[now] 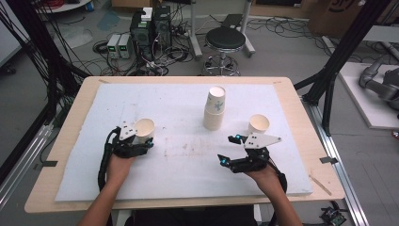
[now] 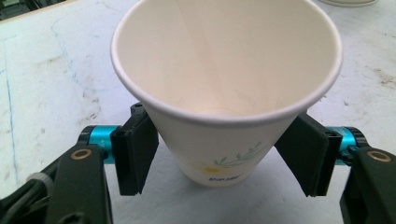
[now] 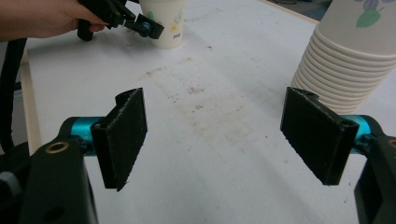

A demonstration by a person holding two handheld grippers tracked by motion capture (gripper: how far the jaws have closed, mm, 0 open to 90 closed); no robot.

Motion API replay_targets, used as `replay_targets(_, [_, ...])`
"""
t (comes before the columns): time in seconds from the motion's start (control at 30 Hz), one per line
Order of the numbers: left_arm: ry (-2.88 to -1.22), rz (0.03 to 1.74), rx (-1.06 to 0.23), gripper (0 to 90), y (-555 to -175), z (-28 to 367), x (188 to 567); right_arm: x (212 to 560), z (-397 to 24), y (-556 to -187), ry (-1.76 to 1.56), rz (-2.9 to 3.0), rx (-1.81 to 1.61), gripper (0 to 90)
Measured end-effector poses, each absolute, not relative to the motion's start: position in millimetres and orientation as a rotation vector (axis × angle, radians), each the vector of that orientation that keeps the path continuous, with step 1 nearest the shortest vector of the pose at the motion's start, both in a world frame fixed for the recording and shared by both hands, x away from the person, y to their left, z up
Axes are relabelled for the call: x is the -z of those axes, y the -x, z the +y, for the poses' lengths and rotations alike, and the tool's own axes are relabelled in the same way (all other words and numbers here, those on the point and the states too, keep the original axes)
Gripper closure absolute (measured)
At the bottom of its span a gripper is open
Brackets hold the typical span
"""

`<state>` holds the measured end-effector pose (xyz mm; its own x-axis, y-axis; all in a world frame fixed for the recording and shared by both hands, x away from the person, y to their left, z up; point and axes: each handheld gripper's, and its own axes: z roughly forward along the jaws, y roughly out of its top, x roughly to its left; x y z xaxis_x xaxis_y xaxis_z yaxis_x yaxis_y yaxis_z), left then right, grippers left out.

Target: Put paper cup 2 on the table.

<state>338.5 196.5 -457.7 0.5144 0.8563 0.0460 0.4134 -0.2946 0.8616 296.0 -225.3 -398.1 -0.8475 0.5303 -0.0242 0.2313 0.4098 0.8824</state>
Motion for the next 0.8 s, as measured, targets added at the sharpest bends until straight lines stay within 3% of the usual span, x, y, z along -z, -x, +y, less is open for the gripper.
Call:
replay_targets(0.27, [-1.879,1.105,-0.604,22.4,-332,204,458,396,-227,-295,-0.658,2.362,-1.417,23.3])
replay_targets(0.47, [-1.817,1.107,-0.548,21.3,-313,221,452,395,-229,-295,-0.658,2.36,-1.413,23.3])
replay_targets(0.8, [-1.593,1.017,-0.629,17.9,-285,249,435,392,-238,-293,-0.71,2.278,-1.345,22.1])
